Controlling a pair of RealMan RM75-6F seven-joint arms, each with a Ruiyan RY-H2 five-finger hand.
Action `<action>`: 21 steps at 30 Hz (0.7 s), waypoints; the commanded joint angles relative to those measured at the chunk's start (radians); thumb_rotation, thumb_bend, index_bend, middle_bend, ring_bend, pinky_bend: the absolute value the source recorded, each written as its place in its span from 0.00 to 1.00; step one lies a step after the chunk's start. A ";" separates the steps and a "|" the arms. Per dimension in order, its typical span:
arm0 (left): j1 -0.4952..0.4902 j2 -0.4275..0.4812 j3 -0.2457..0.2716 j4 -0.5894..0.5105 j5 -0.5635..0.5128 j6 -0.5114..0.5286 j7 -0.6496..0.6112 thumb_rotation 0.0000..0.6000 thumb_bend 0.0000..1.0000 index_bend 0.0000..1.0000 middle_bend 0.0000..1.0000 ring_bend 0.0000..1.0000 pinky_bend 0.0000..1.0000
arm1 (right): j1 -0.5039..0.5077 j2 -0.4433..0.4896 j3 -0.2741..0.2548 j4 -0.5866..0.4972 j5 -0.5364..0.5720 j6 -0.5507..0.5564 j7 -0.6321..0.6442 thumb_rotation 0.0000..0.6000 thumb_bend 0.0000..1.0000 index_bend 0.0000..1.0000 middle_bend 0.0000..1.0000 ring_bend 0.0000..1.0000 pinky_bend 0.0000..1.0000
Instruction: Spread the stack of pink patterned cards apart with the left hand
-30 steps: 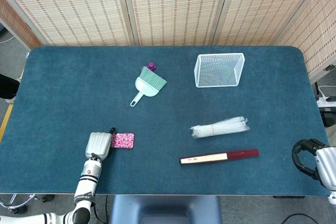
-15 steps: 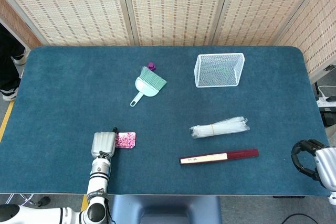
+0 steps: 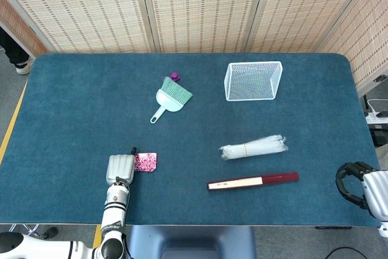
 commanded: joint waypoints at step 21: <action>-0.096 -0.138 -0.051 0.131 -0.081 0.070 0.014 1.00 0.35 0.17 1.00 1.00 1.00 | 0.005 0.005 -0.003 -0.001 -0.001 -0.007 0.005 1.00 0.46 0.65 0.58 0.52 0.80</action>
